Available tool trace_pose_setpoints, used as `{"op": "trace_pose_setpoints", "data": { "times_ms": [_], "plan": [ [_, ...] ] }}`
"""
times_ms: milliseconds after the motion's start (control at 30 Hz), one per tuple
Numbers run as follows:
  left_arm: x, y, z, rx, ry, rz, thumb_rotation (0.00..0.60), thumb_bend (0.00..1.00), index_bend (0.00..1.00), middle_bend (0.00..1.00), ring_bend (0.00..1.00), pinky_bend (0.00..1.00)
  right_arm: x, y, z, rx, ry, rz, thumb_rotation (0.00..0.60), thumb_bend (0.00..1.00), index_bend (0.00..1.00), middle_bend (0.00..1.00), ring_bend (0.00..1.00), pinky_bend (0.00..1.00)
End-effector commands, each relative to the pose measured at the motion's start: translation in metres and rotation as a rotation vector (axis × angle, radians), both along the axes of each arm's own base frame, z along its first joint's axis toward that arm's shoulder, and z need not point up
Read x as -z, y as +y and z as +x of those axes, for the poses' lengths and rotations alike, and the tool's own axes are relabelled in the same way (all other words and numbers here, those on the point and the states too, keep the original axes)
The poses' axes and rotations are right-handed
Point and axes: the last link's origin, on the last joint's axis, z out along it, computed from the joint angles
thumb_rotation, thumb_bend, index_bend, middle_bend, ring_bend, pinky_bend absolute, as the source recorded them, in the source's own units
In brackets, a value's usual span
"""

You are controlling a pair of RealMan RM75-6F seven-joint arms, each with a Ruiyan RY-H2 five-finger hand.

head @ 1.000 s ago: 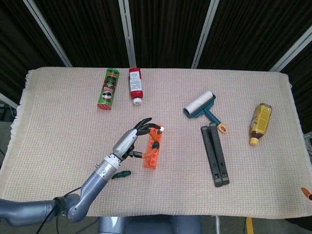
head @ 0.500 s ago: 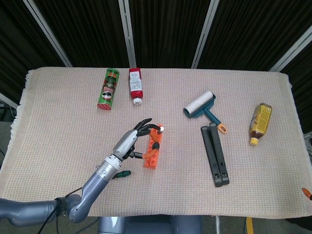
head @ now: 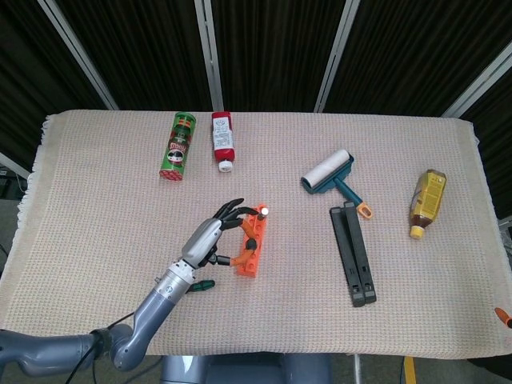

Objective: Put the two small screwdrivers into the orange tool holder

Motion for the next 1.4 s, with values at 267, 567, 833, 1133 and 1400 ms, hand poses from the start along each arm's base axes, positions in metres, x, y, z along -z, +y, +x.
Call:
{"op": "trace_pose_setpoints", "data": {
  "times_ms": [267, 567, 833, 1133, 1400],
  "plan": [
    [0.008, -0.004, -0.009, -0.008, 0.011, 0.024, 0.536, 0.49, 0.64, 0.15, 0.00, 0.00, -0.001, 0.000, 0.000, -0.001, 0.002, 0.002, 0.600, 0.00, 0.05, 0.09, 0.00, 0.05],
    [0.014, -0.007, -0.015, -0.013, 0.031, 0.048, 0.537, 0.49, 0.64, 0.11, 0.00, 0.00, 0.000, 0.000, 0.000, -0.001, 0.002, 0.004, 0.600, 0.00, 0.06, 0.09, 0.00, 0.04],
    [0.020, -0.010, -0.018, -0.015, 0.044, 0.071, 0.537, 0.49, 0.63, 0.09, 0.00, 0.00, 0.000, 0.000, 0.000, 0.000, 0.002, 0.005, 0.600, 0.00, 0.06, 0.09, 0.00, 0.05],
    [0.026, -0.012, -0.018, -0.002, 0.066, 0.100, 0.535, 0.49, 0.62, 0.07, 0.00, 0.00, 0.000, 0.000, -0.002, 0.003, 0.000, 0.006, 0.600, 0.00, 0.06, 0.09, 0.00, 0.05],
    [0.033, -0.015, -0.012, 0.018, 0.075, 0.110, 0.536, 0.49, 0.62, 0.07, 0.00, 0.00, 0.000, 0.000, -0.003, 0.005, -0.002, 0.005, 0.600, 0.00, 0.06, 0.09, 0.00, 0.05]
  ]
}}
